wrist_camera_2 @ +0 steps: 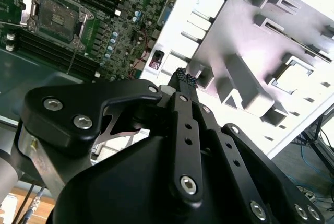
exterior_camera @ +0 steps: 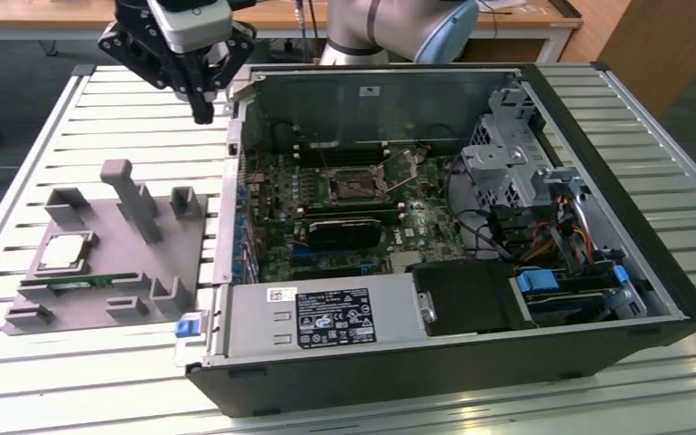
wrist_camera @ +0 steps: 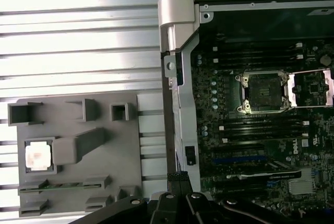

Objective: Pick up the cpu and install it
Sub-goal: 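Reach for the cpu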

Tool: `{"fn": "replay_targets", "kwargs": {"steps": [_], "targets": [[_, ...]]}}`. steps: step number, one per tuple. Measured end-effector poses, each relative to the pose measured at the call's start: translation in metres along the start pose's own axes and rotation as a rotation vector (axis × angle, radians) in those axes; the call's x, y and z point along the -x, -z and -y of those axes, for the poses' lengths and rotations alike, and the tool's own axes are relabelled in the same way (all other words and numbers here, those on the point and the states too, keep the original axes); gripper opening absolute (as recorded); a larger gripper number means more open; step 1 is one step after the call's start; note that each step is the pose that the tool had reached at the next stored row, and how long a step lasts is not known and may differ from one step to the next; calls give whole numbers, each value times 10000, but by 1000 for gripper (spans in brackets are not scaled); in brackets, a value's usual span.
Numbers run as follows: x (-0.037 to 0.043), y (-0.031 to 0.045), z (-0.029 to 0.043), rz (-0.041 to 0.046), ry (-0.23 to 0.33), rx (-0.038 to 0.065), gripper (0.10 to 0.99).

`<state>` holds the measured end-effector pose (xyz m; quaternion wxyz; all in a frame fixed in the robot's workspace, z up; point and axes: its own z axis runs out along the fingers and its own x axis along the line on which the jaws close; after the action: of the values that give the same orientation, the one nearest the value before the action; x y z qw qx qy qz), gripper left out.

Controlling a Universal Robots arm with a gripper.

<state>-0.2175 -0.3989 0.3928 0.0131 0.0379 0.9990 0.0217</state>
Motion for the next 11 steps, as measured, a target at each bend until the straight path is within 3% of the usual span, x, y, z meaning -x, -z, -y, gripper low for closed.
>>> {"fn": "replay_targets", "kwargs": {"steps": [11], "targets": [[-76, 2, 6, 0, -1, 0, 106]]}}
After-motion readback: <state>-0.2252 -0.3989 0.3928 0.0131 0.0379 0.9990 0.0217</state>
